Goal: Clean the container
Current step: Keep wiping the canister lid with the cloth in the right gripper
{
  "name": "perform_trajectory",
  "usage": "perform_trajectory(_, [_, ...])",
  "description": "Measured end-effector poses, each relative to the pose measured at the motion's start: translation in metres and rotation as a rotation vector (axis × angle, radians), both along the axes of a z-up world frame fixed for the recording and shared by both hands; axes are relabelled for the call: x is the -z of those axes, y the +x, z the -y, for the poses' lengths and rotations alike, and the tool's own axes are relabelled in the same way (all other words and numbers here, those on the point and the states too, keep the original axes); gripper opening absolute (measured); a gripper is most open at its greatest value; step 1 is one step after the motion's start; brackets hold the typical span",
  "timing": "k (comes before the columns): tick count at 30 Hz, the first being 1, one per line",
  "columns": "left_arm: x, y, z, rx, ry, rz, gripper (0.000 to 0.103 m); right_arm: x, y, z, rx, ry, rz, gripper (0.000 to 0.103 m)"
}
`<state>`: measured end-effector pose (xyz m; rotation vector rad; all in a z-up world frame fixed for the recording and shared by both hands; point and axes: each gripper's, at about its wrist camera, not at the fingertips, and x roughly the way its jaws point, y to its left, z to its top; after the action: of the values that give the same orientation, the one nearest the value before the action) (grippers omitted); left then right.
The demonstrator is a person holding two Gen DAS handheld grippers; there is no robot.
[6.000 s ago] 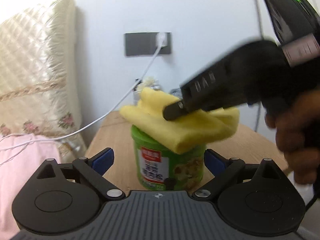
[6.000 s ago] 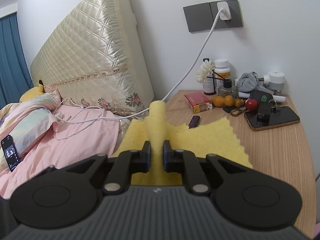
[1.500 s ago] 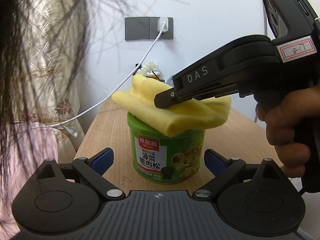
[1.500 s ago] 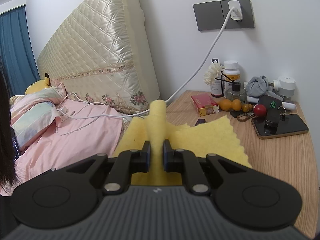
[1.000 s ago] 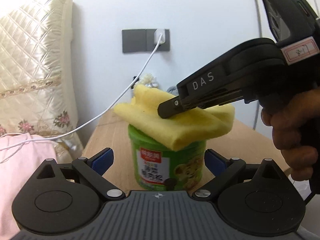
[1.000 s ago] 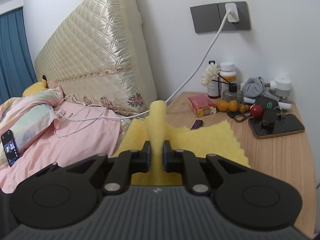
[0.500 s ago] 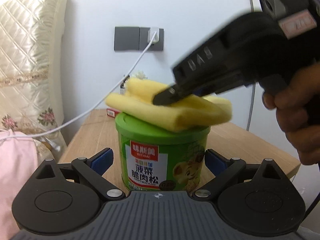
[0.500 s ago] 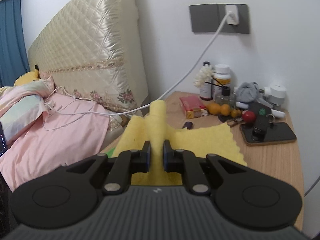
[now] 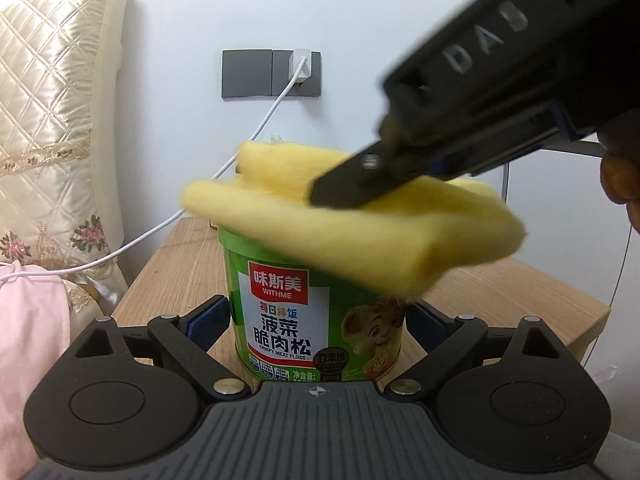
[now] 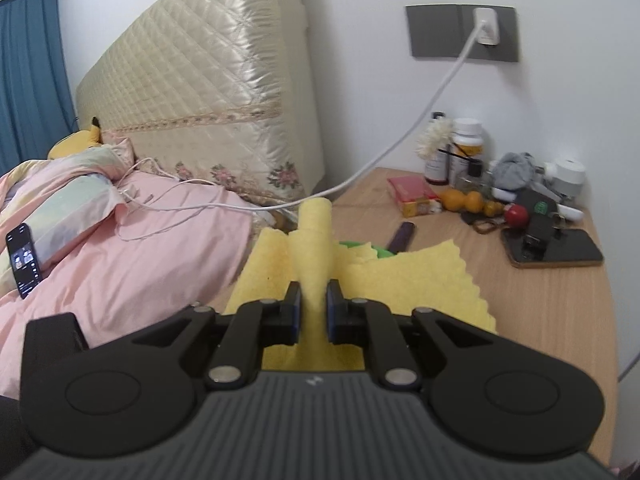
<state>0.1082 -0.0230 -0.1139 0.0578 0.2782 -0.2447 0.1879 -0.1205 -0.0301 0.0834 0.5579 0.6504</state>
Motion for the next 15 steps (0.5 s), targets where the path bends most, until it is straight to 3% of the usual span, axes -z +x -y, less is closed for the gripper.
perform_trajectory(6, [0.001, 0.001, -0.001, 0.005, 0.001, 0.003, 0.096, 0.002, 0.011, 0.006, 0.025, 0.001, 0.0, 0.013])
perform_trajectory(15, [0.002, 0.001, 0.0, -0.001, 0.002, 0.006, 0.096, 0.001, 0.018, -0.02, -0.016, 0.018, 0.003, 0.014])
